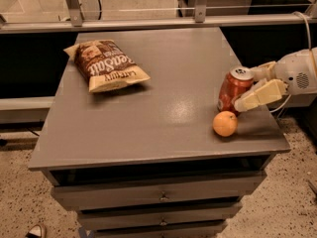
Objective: Move coke can near orange
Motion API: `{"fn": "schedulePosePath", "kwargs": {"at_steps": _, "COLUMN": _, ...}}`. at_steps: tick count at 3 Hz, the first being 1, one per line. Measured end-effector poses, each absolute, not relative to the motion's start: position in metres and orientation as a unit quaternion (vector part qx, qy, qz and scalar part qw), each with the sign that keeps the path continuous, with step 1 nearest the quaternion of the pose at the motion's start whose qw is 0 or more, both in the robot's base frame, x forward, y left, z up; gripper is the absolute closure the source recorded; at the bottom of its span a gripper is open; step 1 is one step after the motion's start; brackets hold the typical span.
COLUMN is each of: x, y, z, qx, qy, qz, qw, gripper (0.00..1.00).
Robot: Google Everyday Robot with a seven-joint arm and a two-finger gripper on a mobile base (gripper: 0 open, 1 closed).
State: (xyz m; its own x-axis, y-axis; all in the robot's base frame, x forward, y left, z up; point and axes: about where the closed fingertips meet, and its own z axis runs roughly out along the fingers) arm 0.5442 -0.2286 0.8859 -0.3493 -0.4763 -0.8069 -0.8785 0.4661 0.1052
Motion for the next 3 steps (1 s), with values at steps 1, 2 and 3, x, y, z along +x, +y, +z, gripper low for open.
{"fn": "schedulePosePath", "kwargs": {"at_steps": 1, "x": 0.543, "y": -0.23, "z": 0.886, "qx": -0.437, "qy": 0.775, "qz": 0.274, "qw": 0.365, "gripper": 0.0}}
{"fn": "schedulePosePath", "kwargs": {"at_steps": 2, "x": 0.542, "y": -0.263, "z": 0.896, "qx": -0.438, "qy": 0.762, "qz": 0.272, "qw": 0.393, "gripper": 0.0}}
{"fn": "schedulePosePath", "kwargs": {"at_steps": 3, "x": 0.54, "y": -0.309, "z": 0.919, "qx": -0.447, "qy": 0.731, "qz": 0.271, "qw": 0.438, "gripper": 0.0}}
